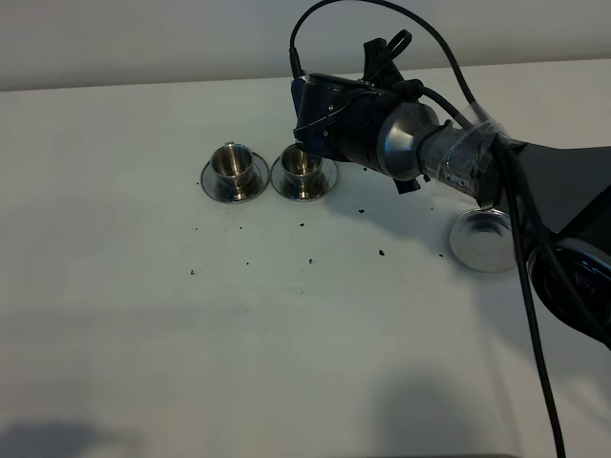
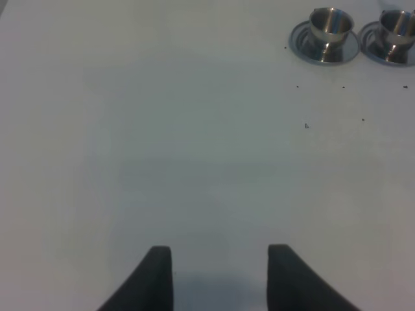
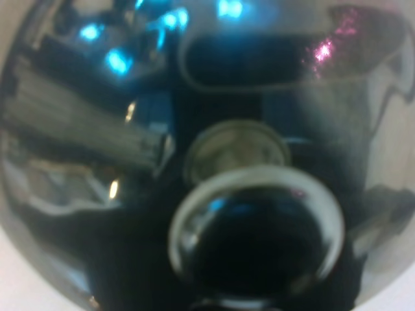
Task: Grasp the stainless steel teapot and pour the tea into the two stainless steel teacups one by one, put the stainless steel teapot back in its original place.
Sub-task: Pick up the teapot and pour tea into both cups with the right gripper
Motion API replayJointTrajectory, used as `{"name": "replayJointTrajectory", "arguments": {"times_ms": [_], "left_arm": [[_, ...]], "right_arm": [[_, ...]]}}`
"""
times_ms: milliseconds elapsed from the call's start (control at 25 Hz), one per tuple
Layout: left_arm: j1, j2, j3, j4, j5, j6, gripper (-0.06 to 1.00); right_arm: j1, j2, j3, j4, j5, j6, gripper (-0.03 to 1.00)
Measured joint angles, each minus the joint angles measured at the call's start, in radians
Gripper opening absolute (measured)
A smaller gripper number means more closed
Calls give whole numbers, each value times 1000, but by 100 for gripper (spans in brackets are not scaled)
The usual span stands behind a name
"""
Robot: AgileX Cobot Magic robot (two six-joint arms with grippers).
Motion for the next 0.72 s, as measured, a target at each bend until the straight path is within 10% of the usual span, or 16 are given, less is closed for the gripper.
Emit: {"name": "replayJointTrajectory", "arguments": {"times_ms": [720], "left_arm": [[0,0,0,0,0,1,38]], "right_arm": [[0,10,0,-65,-32,-12,18]]}}
